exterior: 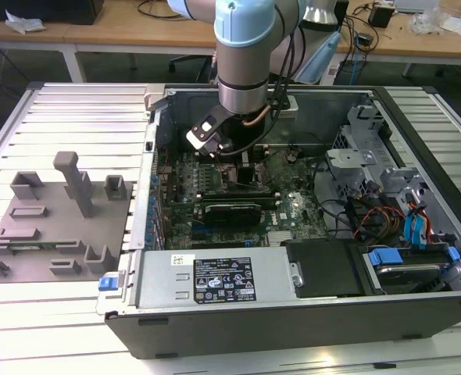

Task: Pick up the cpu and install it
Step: 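Place the cpu into insertion slot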

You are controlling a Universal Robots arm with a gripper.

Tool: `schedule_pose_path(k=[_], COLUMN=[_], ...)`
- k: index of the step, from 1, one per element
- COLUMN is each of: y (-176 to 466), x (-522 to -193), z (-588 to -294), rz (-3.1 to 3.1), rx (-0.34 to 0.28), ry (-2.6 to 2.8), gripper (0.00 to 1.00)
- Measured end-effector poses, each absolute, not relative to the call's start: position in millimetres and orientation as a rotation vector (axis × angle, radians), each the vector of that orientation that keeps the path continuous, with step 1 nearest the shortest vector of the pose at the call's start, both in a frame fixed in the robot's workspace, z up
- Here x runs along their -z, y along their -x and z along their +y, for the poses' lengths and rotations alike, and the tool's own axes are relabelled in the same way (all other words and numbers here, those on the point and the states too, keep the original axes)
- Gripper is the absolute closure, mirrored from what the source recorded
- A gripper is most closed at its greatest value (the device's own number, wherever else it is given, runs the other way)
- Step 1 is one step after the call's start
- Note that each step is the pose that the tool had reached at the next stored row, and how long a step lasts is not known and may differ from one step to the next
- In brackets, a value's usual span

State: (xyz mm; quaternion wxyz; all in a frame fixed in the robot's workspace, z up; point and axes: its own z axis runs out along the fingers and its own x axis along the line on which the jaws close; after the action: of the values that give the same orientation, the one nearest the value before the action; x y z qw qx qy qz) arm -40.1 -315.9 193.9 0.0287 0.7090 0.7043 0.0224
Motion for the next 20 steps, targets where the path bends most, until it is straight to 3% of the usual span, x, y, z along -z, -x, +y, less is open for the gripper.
schedule_pose_path(k=[2,20], y=[40.0,40.1], x=[-193.5,-209.5], z=[-315.7,-315.8], rz=[2.174,2.173], rx=[-0.072,-0.069], ry=[-2.188,-2.187], gripper=[0.38,0.39])
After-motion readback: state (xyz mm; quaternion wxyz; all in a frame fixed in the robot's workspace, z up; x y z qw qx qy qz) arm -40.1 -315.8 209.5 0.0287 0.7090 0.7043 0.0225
